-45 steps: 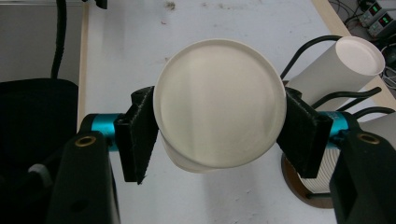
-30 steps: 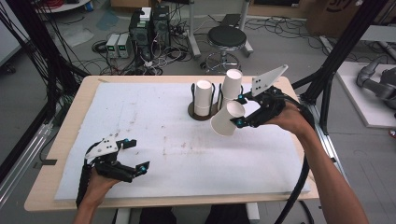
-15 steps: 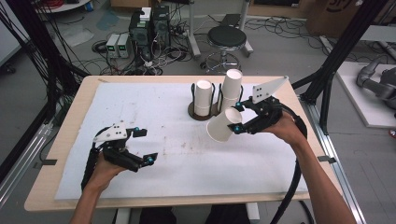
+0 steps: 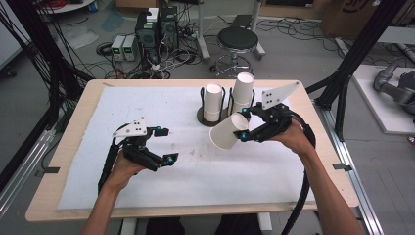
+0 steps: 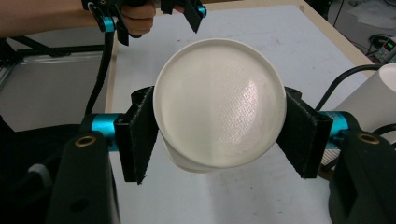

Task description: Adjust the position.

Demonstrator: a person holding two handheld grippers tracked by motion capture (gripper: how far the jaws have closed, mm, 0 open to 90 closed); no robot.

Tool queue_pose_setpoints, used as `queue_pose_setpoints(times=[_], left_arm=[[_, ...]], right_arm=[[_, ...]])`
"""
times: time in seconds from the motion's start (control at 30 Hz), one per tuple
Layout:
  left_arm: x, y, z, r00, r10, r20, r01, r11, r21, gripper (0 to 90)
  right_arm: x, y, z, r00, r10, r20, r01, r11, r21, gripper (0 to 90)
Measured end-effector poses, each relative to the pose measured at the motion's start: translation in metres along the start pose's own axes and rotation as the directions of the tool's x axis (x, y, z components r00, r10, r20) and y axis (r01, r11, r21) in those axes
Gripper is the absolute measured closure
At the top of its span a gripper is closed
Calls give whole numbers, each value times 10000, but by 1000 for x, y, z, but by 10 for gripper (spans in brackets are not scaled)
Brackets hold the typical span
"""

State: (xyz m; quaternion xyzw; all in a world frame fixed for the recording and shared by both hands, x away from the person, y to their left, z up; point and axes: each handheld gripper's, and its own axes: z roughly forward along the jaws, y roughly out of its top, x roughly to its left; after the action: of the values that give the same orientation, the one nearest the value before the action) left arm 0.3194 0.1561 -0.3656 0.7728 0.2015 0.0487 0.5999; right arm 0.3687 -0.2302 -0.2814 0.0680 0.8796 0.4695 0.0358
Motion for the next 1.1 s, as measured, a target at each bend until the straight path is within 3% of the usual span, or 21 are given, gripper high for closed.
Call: queue_pose_setpoints(times=[0.23, 0.57, 0.83, 1.1], left_arm=[[0, 7, 22, 9988, 91, 485, -81, 9997, -210, 17], [4, 8, 43, 9963, 87, 854, -40, 9984, -558, 17], [6, 9, 54, 9947, 9, 1031, 59, 9978, -661, 17], [3, 16, 62, 9912, 216, 1305, -147, 9985, -536, 17]], right_arm=[[1, -1, 3, 9999, 144, -34, -145, 9996, -259, 353], [2, -1, 7, 9997, 199, -114, -206, 9981, -589, 353], [3, -1, 12, 9995, 219, -220, -233, 9978, -621, 353], [3, -1, 16, 9993, 269, -276, -286, 9976, -624, 353]])
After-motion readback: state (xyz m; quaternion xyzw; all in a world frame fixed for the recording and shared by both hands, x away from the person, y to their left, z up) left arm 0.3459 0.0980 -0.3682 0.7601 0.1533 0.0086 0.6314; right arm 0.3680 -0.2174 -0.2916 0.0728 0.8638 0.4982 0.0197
